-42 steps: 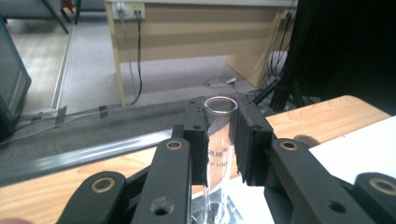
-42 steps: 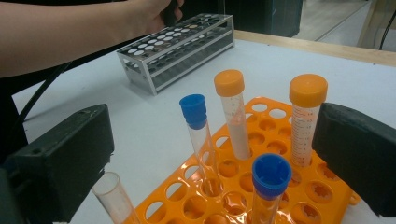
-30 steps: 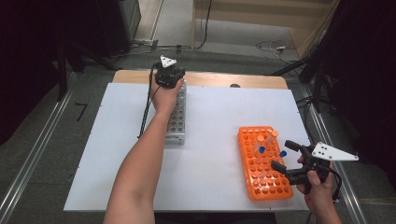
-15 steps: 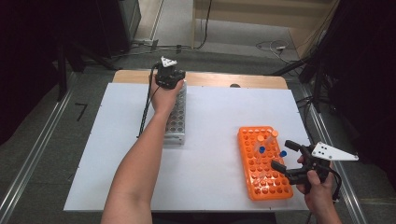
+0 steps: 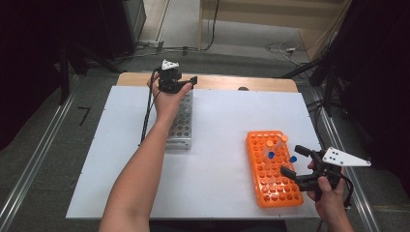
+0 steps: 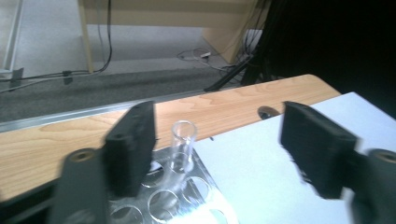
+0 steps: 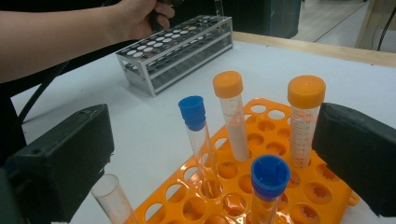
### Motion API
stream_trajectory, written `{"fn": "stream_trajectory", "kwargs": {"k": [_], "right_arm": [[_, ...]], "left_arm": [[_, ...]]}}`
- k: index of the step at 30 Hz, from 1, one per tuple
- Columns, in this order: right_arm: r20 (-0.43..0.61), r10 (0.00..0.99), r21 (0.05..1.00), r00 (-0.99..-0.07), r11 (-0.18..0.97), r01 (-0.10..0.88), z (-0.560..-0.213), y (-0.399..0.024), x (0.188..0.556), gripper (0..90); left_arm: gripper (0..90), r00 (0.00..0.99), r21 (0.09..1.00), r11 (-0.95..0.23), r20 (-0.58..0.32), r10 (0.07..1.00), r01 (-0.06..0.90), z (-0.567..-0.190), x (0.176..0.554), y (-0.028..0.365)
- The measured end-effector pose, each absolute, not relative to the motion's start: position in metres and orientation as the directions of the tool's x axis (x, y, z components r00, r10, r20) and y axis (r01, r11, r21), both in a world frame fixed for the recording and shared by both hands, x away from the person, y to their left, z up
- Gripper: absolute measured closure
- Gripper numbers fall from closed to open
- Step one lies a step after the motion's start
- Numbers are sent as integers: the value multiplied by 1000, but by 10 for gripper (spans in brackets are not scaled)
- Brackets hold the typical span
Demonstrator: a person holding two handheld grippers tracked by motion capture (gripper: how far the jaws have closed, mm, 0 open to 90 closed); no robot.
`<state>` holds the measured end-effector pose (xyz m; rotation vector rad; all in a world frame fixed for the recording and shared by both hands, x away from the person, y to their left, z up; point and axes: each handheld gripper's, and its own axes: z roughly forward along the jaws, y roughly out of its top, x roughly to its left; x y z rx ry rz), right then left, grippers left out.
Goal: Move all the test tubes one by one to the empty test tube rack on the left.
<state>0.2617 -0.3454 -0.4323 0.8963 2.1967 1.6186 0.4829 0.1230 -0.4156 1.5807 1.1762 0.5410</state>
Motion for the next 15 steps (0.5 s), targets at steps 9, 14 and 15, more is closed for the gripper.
{"fn": "stream_trajectory", "kwargs": {"k": [9, 14, 15], "right_arm": [[145, 616, 927, -775, 189, 324, -432, -344, 262, 0], [143, 612, 927, -778, 194, 323, -433, -342, 262, 0], [141, 611, 926, -779, 196, 321, -433, -342, 262, 0]], "left_arm": [[11, 483, 916, 33, -240, 842, 399, -405, 449, 129], [0, 516, 923, 10, -224, 827, 385, -403, 425, 129], [0, 523, 922, 8, -226, 822, 387, -404, 420, 128]]}}
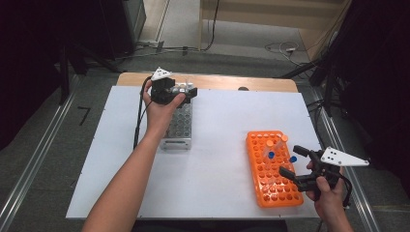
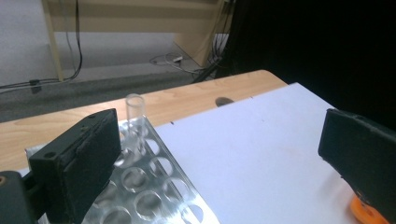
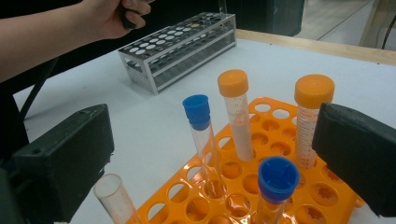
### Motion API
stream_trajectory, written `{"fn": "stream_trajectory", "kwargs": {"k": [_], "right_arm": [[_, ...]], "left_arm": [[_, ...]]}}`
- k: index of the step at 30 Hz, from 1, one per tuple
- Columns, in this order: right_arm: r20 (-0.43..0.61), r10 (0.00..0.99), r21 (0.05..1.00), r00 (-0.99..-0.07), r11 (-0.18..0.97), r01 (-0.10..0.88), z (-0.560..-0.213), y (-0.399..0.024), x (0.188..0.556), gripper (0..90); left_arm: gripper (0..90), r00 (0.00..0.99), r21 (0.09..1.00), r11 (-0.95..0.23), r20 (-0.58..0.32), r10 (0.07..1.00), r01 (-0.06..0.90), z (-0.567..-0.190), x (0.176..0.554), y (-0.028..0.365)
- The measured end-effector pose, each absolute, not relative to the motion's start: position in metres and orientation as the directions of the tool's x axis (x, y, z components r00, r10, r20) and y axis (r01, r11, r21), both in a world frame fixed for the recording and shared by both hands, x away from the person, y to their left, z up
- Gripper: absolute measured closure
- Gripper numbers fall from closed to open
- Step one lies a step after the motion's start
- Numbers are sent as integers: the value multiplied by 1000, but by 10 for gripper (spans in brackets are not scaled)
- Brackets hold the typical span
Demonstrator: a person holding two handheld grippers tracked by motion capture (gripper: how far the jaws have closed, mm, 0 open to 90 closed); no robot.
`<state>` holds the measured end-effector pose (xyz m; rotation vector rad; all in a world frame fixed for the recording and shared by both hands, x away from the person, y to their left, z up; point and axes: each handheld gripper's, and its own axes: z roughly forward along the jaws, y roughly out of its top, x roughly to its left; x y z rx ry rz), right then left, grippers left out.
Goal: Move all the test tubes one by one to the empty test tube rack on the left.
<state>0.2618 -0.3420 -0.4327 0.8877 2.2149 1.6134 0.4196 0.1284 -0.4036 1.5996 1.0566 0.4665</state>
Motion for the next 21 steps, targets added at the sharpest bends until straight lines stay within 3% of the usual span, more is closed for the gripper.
{"fn": "stream_trajectory", "kwargs": {"k": [7, 21], "right_arm": [[137, 602, 926, -786, 205, 318, -432, -341, 261, 0], [133, 582, 933, -803, 199, 299, -425, -339, 255, 0]], "left_arm": [[0, 559, 921, -1, -235, 795, 389, -406, 378, 124], [0, 626, 935, -75, -171, 761, 347, -416, 301, 110]]}}
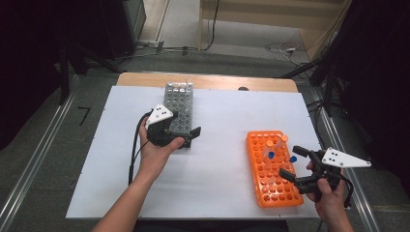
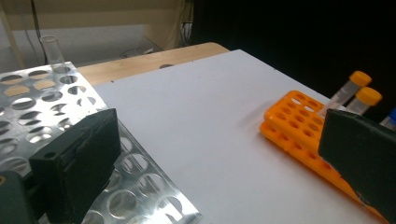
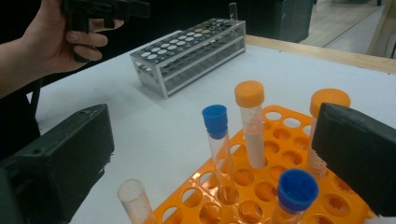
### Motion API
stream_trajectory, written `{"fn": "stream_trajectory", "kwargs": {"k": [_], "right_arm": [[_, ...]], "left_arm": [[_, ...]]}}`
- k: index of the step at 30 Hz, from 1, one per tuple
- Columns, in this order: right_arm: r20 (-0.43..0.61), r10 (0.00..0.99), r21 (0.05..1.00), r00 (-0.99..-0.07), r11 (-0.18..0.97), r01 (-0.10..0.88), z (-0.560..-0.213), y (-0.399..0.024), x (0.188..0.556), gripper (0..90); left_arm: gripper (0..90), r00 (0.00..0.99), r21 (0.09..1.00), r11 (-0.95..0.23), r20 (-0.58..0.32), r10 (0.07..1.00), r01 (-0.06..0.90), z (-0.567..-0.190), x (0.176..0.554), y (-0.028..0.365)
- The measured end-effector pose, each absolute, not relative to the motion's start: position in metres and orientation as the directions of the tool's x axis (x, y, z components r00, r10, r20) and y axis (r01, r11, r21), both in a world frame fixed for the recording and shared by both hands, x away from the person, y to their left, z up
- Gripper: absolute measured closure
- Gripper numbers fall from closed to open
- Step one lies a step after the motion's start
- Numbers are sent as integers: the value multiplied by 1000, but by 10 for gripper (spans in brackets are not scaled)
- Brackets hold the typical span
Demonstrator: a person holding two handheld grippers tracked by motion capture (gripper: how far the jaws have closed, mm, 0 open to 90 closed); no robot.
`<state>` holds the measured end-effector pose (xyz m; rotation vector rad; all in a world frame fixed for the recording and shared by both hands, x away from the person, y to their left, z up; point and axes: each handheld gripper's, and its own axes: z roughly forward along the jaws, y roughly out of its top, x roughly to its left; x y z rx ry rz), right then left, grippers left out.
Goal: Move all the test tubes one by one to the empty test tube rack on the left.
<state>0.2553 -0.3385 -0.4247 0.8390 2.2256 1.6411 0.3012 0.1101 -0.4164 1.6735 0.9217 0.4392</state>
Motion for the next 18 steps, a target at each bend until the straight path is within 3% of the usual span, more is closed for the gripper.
{"fn": "stream_trajectory", "kwargs": {"k": [12, 18], "right_arm": [[149, 497, 926, -855, 232, 296, -427, -334, 247, 46], [149, 460, 918, -875, 264, 295, -433, -334, 238, 131]], "left_arm": [[1, 689, 932, -98, -185, 701, 349, -433, 273, 96], [6, 700, 933, -92, -192, 688, 347, -432, 270, 91]]}}
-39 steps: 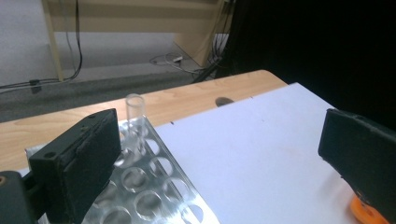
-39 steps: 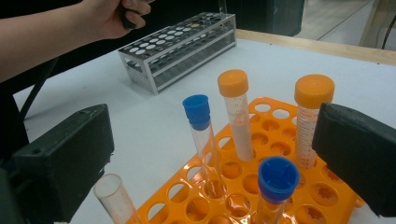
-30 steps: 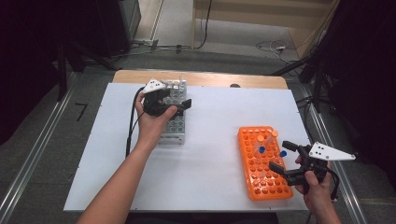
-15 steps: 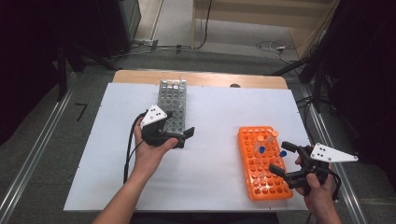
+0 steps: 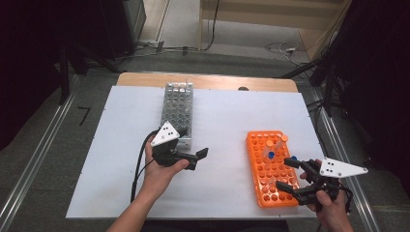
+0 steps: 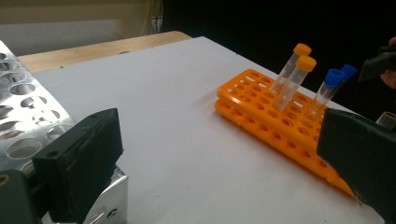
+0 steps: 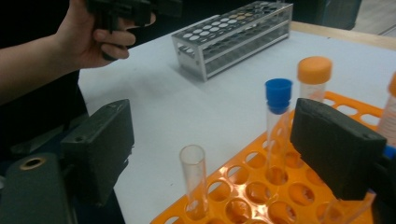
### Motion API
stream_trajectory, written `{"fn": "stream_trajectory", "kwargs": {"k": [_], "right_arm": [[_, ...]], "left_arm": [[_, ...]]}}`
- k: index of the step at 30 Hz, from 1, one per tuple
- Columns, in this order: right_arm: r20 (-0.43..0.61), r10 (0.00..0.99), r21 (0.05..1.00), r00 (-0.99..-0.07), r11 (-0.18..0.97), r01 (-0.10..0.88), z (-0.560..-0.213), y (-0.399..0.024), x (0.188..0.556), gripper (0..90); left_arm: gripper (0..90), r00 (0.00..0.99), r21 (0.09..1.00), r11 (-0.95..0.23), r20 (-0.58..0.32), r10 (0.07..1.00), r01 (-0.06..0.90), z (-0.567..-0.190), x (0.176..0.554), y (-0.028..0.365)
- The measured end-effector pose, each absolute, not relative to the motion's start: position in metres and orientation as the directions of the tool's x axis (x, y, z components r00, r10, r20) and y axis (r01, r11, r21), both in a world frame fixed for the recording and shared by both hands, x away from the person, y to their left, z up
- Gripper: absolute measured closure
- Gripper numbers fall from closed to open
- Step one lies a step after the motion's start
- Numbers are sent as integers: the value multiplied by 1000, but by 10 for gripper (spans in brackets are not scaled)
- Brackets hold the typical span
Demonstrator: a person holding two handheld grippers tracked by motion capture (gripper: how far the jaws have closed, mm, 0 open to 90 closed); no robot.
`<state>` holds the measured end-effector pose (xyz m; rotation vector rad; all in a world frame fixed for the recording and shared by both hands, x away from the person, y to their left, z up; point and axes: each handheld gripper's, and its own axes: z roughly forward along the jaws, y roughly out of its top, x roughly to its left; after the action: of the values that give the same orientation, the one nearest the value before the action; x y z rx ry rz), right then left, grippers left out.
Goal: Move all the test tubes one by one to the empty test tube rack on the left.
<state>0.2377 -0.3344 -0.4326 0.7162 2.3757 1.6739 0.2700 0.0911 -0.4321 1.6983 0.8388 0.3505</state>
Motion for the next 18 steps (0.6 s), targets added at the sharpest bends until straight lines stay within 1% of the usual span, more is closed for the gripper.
{"fn": "stream_trajectory", "kwargs": {"k": [8, 14, 18], "right_arm": [[160, 410, 897, -898, 319, 306, -442, -324, 239, 267], [170, 368, 871, -914, 378, 314, -453, -321, 242, 389], [171, 350, 852, -921, 417, 317, -460, -319, 244, 445]], "left_arm": [[6, 714, 933, -102, -190, 674, 345, -433, 269, 86], [6, 712, 932, -97, -197, 674, 350, -434, 268, 87], [6, 713, 932, -96, -198, 673, 350, -434, 268, 88]]}}
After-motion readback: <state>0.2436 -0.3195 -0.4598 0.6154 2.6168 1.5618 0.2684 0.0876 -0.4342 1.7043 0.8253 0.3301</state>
